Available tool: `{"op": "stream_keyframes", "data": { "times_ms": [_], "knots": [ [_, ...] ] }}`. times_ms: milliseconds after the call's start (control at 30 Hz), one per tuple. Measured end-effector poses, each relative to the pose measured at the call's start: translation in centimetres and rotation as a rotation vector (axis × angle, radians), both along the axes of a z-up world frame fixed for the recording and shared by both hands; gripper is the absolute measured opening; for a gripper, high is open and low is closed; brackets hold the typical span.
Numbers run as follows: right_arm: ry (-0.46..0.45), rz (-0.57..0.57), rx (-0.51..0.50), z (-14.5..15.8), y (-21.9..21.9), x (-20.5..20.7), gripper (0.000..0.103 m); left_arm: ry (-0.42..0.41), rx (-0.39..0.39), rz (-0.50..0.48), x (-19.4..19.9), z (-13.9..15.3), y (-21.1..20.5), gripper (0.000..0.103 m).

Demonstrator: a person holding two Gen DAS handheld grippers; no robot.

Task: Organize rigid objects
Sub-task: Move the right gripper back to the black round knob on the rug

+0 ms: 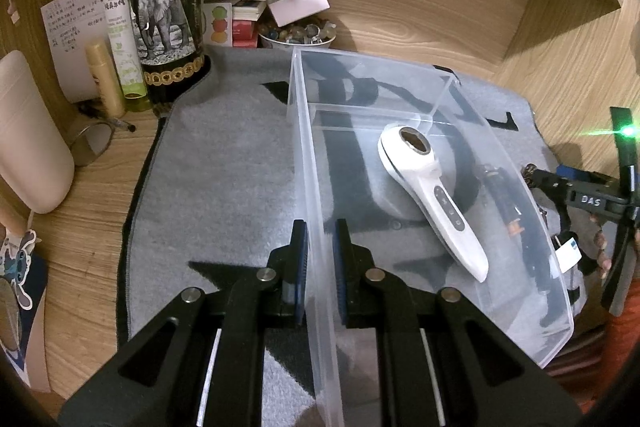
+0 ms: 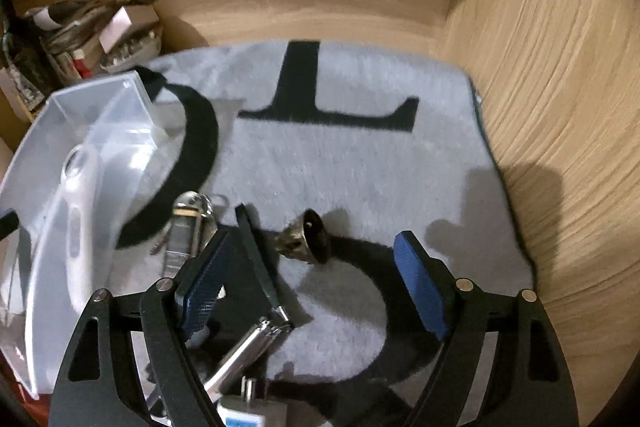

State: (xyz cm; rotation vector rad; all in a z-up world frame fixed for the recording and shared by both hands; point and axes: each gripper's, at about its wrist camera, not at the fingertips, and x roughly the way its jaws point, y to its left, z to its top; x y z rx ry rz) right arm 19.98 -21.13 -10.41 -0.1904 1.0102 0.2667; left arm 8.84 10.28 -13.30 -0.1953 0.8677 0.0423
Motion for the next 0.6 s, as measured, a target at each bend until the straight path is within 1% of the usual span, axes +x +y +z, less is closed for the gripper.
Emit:
{"op": "stream_keyframes", "data": {
  "times_ms": [67,133,167,233,300,367,433,600],
  "knots": [
    [0.019,-0.005,-0.002,-0.7,-0.1,0.5,0.076,0.004,-0.003,0.002,0.0,0.0,0.0,0.013],
    [0.047,-0.006,0.009,-1.3,-0.2,1.3,0.067,0.007,-0.005,0.004,0.0,-0.1,0.1,0.013],
    [0.056,-0.007,0.01,-1.5,-0.2,1.5,0.065,0.008,-0.005,0.005,0.0,-0.1,0.1,0.013],
    [0.083,-0.01,0.009,-2.2,-0.3,2.0,0.055,0.01,-0.004,0.007,0.0,-0.1,0.1,0.013],
    [0.097,-0.007,0.013,-2.6,-0.3,2.3,0.052,0.011,-0.004,0.007,0.1,-0.1,0.1,0.013],
    [0.088,0.0,0.003,-2.5,-0.3,2.1,0.048,0.011,-0.005,0.009,0.2,-0.1,0.2,0.013],
    [0.082,0.006,0.005,-2.4,-0.3,2.0,0.034,0.011,-0.006,0.01,0.2,-0.1,0.2,0.013],
    [0.059,0.009,0.003,-1.8,-0.2,1.7,0.034,0.012,-0.002,0.008,0.3,-0.1,0.3,0.013]
  ]
}}
